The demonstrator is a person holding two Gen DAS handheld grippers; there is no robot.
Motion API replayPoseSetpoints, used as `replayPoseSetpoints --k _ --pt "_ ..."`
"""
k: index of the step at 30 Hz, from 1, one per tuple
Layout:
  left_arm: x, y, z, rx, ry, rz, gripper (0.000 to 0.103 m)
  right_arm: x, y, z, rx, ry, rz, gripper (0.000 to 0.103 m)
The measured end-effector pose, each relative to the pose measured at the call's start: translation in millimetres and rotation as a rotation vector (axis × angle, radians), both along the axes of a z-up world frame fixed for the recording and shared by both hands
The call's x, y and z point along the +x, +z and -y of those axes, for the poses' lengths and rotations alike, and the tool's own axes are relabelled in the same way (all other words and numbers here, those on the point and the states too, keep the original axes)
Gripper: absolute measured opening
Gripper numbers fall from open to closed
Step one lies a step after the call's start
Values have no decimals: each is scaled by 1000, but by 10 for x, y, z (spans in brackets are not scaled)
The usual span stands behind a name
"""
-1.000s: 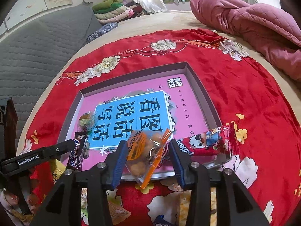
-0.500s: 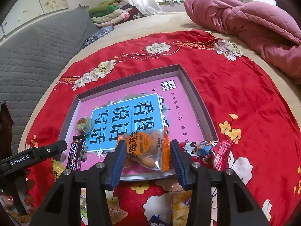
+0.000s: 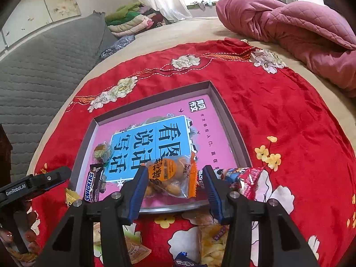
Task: Organize snacks
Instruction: 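Lower the Snickers bar into the tray with the left tool while the right lowers the orange bag, then open both tools and withdraw them from the tray toward the snack pile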
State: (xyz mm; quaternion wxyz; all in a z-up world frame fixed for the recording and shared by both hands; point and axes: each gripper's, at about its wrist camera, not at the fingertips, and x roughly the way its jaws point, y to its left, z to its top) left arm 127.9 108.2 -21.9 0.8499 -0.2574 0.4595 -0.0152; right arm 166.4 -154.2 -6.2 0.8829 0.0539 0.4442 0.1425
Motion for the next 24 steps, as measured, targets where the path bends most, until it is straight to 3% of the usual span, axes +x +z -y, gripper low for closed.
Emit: replayPoseSetpoints --k 9,14,24 --pt "-114 121 33 47 1 18 60 -60 105 62 -3 8 35 51" --pt "-159 201 83 67 -3 30 61 -150 184 26 -52 33 85 60" --pt "-240 296 167 103 -16 36 61 -301 320 -45 -92 93 155 60"
